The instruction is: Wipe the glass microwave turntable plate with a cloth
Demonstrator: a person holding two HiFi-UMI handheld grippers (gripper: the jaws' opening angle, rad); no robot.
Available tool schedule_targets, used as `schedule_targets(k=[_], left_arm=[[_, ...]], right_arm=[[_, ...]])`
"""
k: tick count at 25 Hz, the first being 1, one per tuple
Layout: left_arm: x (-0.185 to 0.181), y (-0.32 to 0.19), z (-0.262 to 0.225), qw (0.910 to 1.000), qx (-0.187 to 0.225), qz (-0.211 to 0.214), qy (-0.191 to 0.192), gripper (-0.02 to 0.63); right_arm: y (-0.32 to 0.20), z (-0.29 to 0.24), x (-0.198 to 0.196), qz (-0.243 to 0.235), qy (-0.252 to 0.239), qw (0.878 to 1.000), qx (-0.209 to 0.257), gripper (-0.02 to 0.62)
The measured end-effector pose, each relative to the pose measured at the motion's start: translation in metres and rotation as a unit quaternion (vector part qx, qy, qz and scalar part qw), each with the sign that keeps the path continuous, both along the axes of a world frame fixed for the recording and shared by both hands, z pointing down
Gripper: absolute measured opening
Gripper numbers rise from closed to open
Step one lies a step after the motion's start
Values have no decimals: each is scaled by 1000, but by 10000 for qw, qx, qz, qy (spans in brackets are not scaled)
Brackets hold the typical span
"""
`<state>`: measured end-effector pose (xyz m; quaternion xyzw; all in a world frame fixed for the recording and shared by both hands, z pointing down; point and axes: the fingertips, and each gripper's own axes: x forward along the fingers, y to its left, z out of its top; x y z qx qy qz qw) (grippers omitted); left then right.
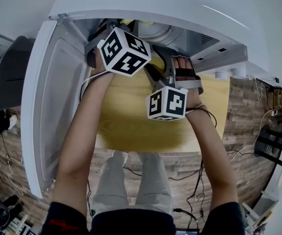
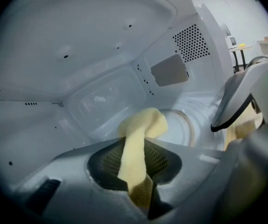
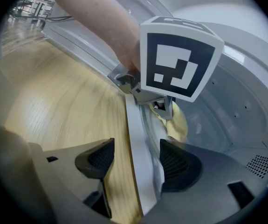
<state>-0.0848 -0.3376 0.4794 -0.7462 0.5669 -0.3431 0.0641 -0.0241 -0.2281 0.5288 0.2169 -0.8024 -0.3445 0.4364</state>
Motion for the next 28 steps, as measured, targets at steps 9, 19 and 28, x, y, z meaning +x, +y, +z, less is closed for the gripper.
schedule_targets(k=[9, 19, 28], left_arm=[[1, -1, 1, 10000, 49, 46, -61, 61], [10, -2, 3, 9995, 4, 187, -254, 61], [40, -3, 4, 9970, -33, 609, -478, 61]], right_arm=[[1, 0, 0, -1, 13, 10000, 75, 287], [1, 0, 0, 45, -38, 9999, 123, 284], [0, 0, 0, 84, -70, 9998, 175, 282]])
